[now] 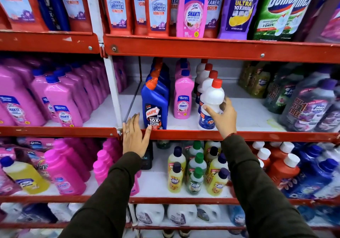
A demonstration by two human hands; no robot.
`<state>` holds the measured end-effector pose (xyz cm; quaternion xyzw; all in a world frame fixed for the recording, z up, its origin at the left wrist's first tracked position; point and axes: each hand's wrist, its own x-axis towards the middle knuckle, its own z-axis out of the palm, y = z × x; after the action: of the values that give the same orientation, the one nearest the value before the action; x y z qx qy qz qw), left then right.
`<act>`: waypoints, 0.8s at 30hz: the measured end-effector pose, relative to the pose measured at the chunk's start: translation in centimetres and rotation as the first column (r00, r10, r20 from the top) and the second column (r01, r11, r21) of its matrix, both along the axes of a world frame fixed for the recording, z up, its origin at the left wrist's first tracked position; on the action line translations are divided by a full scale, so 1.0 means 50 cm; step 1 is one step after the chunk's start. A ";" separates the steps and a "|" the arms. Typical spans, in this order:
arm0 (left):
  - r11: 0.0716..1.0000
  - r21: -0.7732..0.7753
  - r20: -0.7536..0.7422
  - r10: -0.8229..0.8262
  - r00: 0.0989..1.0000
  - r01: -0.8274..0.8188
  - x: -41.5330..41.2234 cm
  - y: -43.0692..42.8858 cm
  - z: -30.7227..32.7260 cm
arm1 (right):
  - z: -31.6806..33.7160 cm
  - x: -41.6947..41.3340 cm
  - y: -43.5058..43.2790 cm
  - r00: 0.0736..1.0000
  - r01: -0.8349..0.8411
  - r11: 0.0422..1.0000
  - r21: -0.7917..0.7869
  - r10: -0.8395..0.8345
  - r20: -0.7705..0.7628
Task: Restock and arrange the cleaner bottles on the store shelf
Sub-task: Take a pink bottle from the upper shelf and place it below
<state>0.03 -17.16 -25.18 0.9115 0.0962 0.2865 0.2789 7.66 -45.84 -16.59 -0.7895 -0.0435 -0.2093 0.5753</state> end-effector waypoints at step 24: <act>0.930 0.362 0.580 -0.170 0.797 -0.065 0.053 0.002 0.434 | 0.409 -0.073 0.197 0.779 0.337 0.919 -0.204 -0.150 0.609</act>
<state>2.69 -17.05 -3.48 0.8108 -0.0778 0.5655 0.1295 4.03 -35.97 3.84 -0.7644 -0.1448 -0.5047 0.3742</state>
